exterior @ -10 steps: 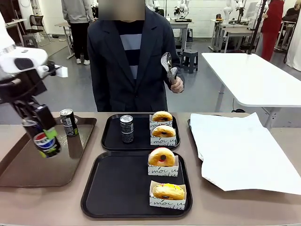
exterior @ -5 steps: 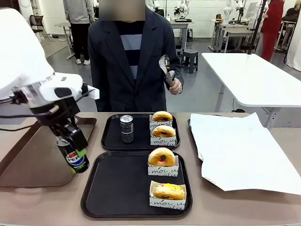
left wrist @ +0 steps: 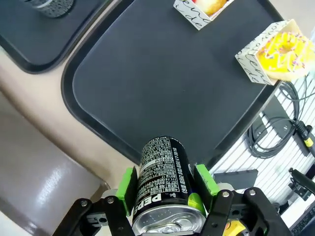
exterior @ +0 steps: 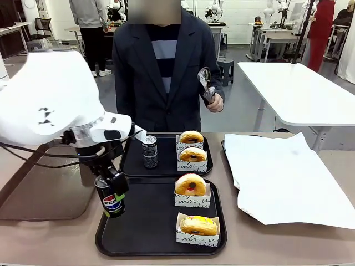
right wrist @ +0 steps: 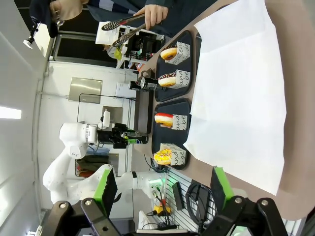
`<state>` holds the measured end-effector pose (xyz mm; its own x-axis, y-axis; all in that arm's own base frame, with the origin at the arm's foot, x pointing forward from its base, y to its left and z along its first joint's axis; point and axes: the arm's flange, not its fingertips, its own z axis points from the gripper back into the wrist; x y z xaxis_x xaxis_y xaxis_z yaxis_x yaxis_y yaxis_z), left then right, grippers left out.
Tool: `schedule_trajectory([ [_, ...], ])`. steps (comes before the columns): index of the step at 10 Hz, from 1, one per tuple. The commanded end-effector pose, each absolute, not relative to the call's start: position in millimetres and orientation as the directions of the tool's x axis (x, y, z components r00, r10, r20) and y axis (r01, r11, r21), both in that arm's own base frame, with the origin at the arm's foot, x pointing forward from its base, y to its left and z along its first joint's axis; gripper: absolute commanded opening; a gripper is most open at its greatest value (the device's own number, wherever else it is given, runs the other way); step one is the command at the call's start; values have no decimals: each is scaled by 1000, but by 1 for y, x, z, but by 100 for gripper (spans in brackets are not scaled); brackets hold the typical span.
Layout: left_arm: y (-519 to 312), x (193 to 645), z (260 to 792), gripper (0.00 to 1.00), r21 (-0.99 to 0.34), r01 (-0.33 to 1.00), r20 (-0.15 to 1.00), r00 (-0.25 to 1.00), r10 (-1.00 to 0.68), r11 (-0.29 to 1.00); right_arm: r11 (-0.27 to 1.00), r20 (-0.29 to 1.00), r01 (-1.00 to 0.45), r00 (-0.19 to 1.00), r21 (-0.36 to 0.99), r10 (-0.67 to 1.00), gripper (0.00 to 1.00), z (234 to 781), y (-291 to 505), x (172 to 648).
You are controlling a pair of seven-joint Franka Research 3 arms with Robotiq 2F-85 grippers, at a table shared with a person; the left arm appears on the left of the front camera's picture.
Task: Set up donuts and drinks on trays.
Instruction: Pick up one Pepsi coke from the Handle tray and place it on the Flat Tray without a Pepsi coke.
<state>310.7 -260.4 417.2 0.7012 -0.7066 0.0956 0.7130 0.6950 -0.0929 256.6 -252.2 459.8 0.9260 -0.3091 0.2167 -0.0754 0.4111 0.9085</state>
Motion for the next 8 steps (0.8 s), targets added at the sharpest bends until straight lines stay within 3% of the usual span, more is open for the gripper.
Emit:
schedule_trajectory([
  [1,-275,334,416,60,-60,708,81,706,-704,703,399,235,-98,921,912,-310,100,460,-253,257],
  [8,-275,342,383,60,-20,743,129,666,-735,669,399,235,-98,921,912,-310,100,460,-253,257],
])
